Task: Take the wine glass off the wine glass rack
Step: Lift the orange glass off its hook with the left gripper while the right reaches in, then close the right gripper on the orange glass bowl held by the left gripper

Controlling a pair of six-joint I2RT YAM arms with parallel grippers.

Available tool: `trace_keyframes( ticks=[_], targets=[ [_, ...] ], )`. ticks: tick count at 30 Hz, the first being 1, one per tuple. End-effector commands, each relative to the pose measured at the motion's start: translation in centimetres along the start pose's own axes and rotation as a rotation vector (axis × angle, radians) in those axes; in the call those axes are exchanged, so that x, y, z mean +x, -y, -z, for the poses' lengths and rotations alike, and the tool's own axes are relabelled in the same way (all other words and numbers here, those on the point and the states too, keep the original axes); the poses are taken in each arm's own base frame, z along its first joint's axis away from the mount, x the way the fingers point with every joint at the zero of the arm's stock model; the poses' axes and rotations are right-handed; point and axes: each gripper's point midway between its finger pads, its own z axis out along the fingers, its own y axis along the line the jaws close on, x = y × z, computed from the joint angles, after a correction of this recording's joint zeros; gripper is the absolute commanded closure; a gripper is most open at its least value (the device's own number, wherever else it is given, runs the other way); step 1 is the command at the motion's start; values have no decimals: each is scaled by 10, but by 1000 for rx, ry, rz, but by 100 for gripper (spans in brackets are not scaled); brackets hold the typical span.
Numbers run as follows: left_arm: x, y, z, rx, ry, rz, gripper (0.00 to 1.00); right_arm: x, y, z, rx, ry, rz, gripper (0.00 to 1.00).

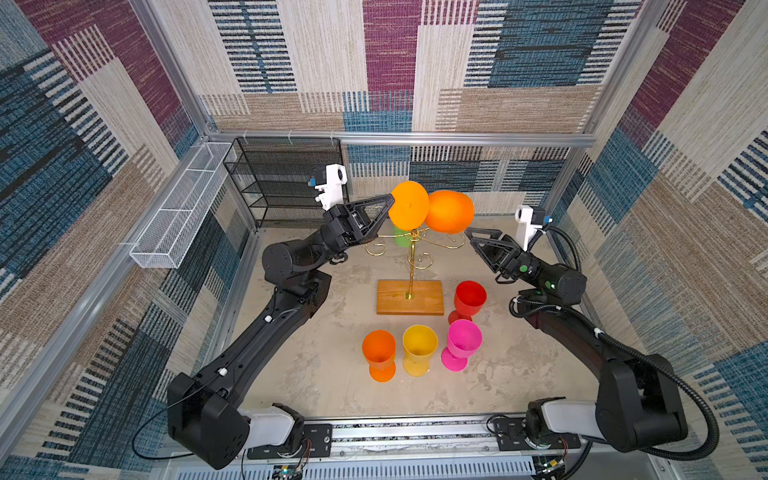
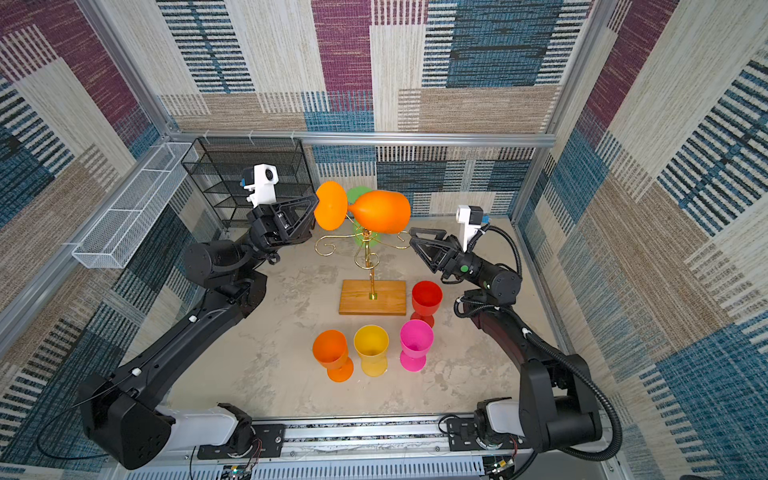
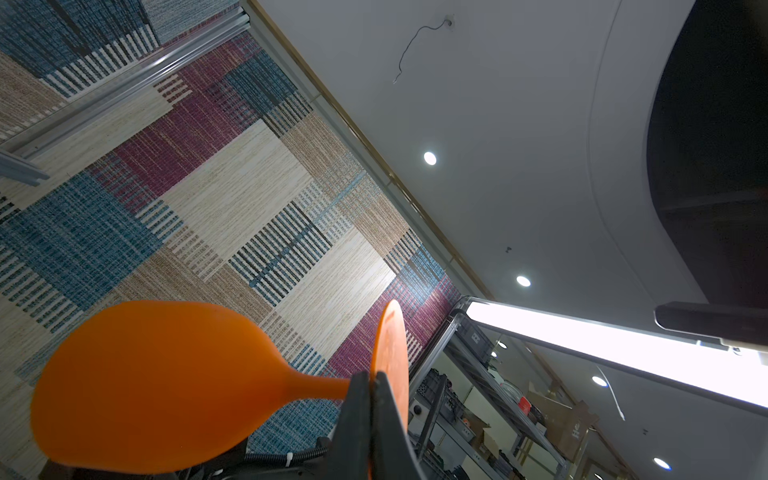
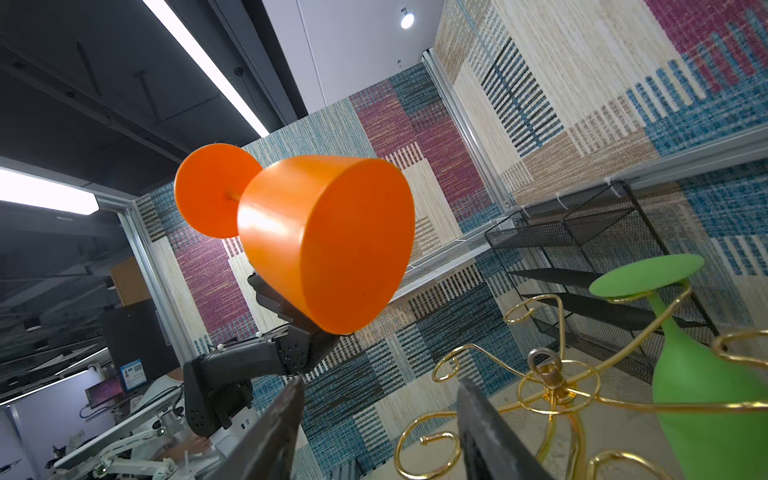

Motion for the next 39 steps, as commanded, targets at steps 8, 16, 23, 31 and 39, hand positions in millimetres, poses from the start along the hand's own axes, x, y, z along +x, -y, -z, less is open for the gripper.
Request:
trace_keyframes(
  ticks=[8, 16, 23, 31, 39],
  targets=[
    [-4, -8, 2, 65, 31, 51, 100, -16, -56, -1, -245, 36, 238, 41],
    [-7, 6, -2, 99, 26, 33, 100, -17, -66, 12, -216, 64, 273, 42],
    [-8, 11, -4, 100, 24, 27, 100, -19, -77, 19, -204, 77, 317, 36],
    [-9, -14, -3, 81, 36, 73, 100, -23, -91, 16, -234, 61, 366, 34],
    [-3, -35, -14, 106, 21, 142, 100, -26, -95, 11, -200, 37, 407, 33]
  ],
)
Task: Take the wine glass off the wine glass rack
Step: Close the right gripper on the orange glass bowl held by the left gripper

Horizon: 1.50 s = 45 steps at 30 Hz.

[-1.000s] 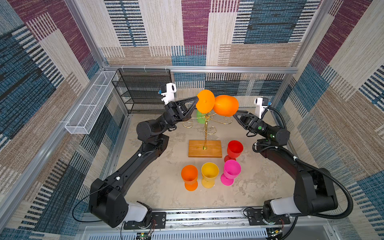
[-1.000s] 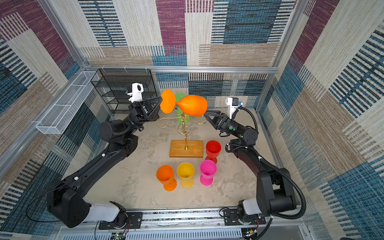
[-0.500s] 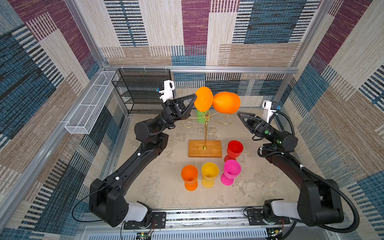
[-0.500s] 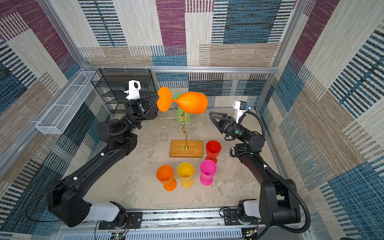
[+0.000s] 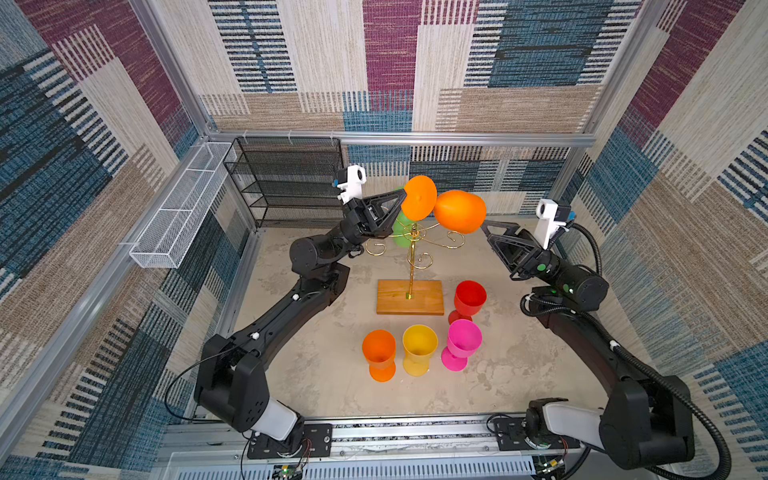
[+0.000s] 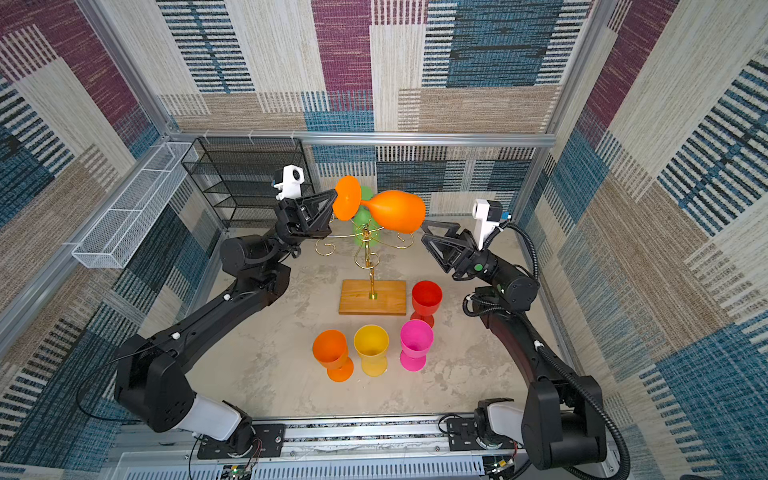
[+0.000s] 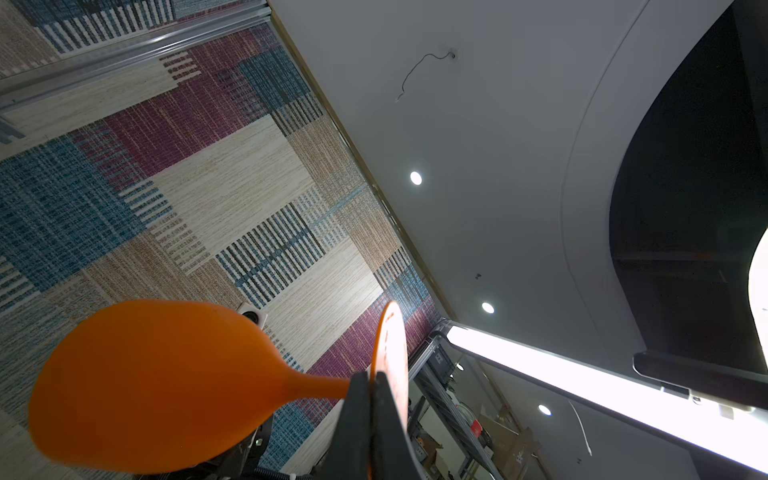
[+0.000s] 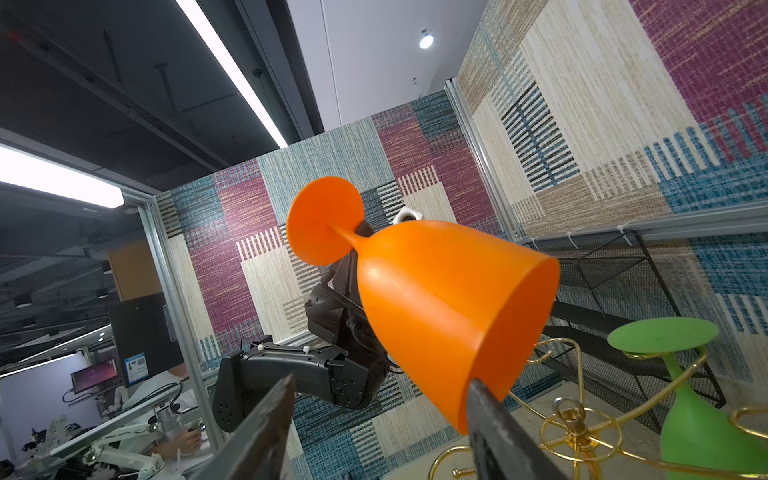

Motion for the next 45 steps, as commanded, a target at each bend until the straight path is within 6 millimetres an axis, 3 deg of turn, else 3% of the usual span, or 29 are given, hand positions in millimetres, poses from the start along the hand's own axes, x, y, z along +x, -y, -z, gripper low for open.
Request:
trace_keyframes(
  ticks=[1, 9, 18, 28, 35, 45],
  targets=[
    [5, 15, -6, 75, -15, -18, 100, -5, -52, 2, -167, 16, 281, 33],
    [13, 6, -14, 84, -33, 20, 100, -7, -49, 2, -159, 25, 277, 34],
    [16, -4, -16, 83, -32, 51, 100, -7, -55, 4, -153, 38, 303, 43],
    [17, -10, -15, 75, -32, 65, 100, -8, -60, 6, -128, 47, 322, 57],
    [17, -12, -14, 70, -28, 72, 100, -7, -58, 7, -115, 53, 320, 73],
    [16, -16, -14, 65, -24, 83, 100, -9, -59, 7, -104, 57, 326, 83]
  ],
)
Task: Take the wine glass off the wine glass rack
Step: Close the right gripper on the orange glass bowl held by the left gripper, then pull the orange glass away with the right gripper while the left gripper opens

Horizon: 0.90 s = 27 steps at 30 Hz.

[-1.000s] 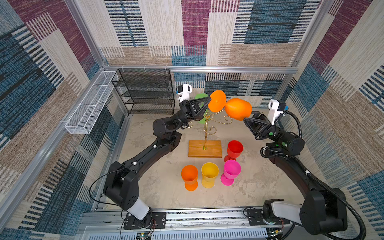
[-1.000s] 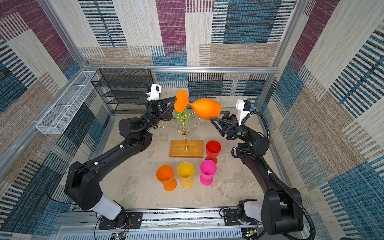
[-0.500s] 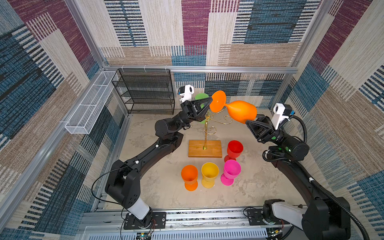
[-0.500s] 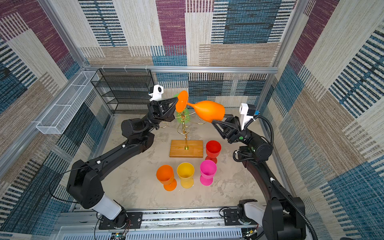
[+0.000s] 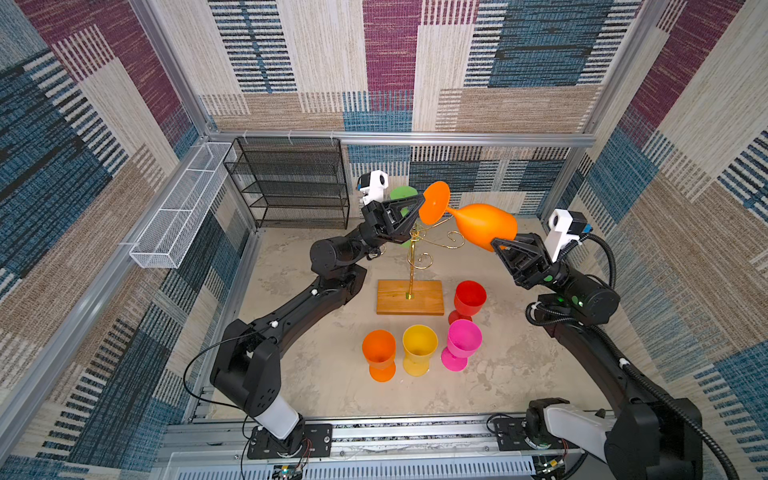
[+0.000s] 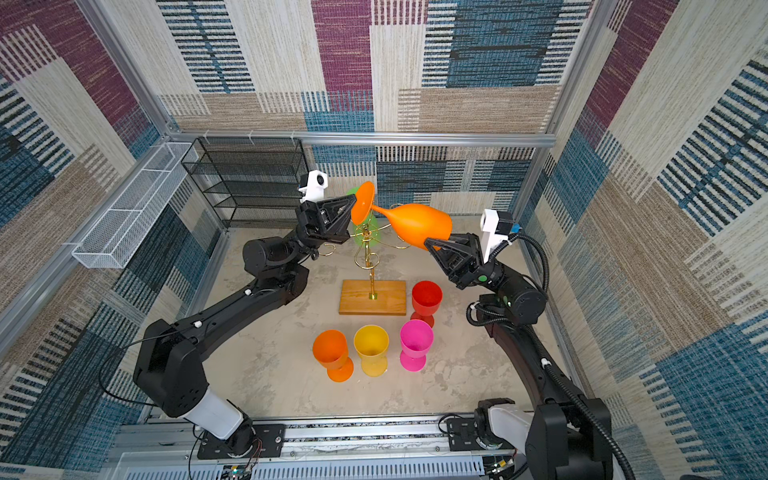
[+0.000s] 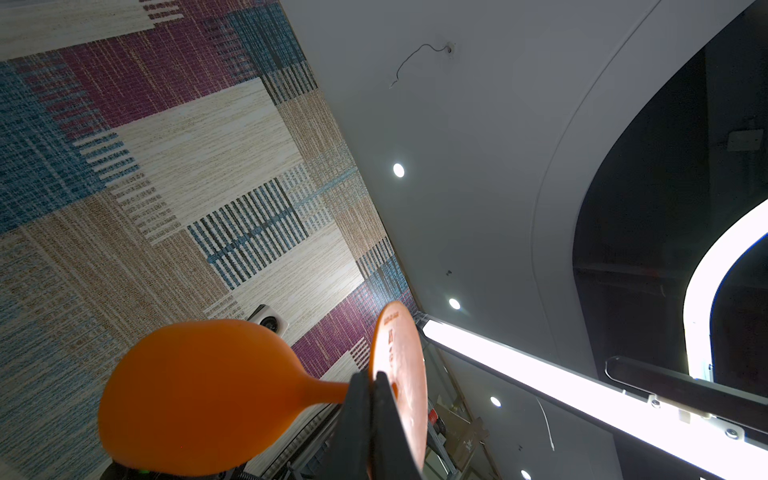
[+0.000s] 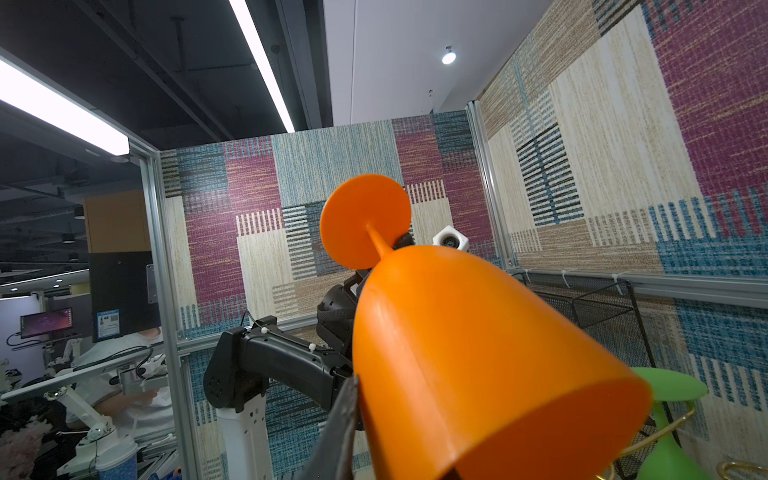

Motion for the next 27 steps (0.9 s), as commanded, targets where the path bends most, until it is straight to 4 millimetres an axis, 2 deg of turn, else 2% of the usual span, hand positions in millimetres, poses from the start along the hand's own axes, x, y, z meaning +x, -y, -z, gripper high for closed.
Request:
trace_keyframes(
  ticks=[1, 5, 8, 15, 18, 21, 24, 27],
  targets=[
    [1, 4, 0, 21, -5, -29, 100, -12, -25, 1, -70, 49, 143, 85],
    [1, 3, 0, 20, -3, -29, 96, -12, -23, 2, -55, 50, 142, 93],
    [0, 3, 1, 19, 0, -32, 88, -14, -21, 1, -39, 55, 141, 98],
    [4, 1, 3, 10, -5, -54, 60, -30, -14, -5, 70, 58, 165, 100],
    [7, 1, 4, 6, -16, -75, 50, -48, 13, -8, 268, 46, 166, 100],
    [13, 6, 5, 7, -41, -117, 45, -64, 46, 0, 537, 2, 178, 100],
    [18, 13, 4, 14, -66, -161, 44, -72, 76, 17, 776, -66, 166, 100],
    [22, 20, 3, 23, -84, -189, 43, -74, 102, 44, 1012, -102, 134, 100]
  ],
)
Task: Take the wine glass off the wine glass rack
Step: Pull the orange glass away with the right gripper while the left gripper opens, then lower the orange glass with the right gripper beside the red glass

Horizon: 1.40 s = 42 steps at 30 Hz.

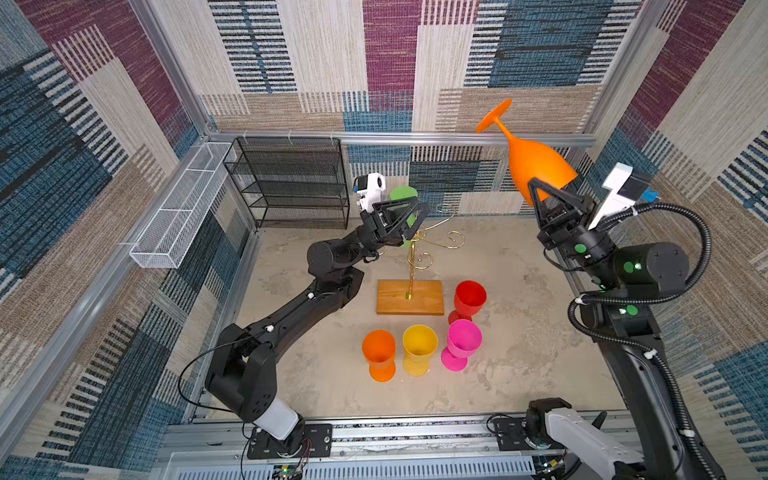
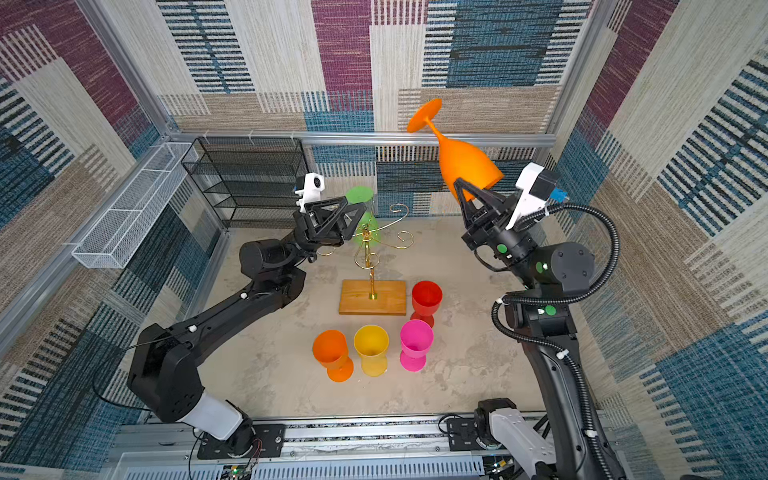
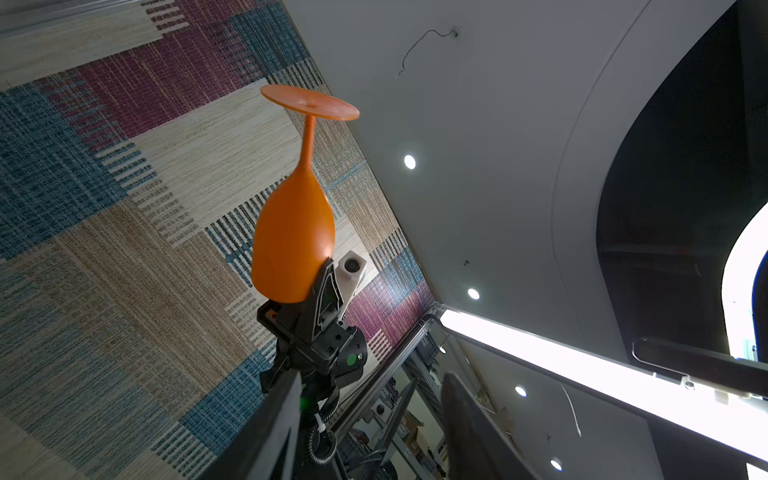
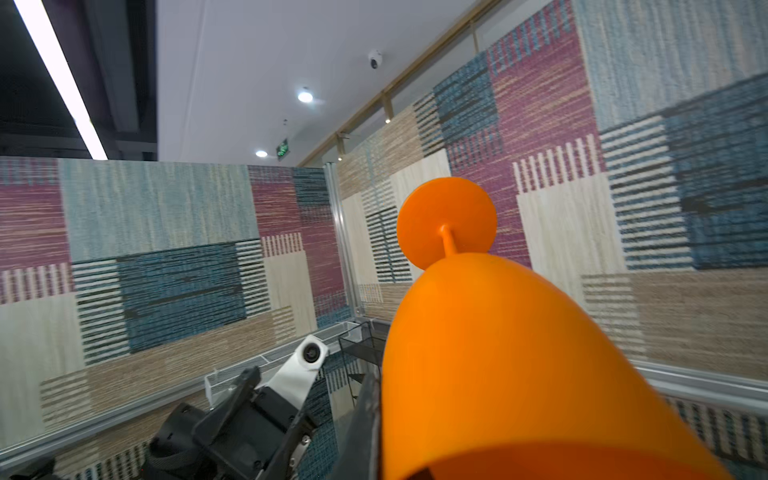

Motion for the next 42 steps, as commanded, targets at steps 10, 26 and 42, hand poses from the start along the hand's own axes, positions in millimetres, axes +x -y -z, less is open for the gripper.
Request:
trace_keyframes(
  ticks=[10, 26, 42],
  targets=[
    [25, 15, -2, -52, -145, -160, 42, 128, 150, 20, 644, -556, 7, 100],
    [49, 29, 18, -308, -236, -377, 41, 293, 207, 53, 669, -1163, -63, 100],
    [50, 22, 16, -263, -241, -338, 42, 351, 184, 72, 570, -1379, -109, 100]
  ],
)
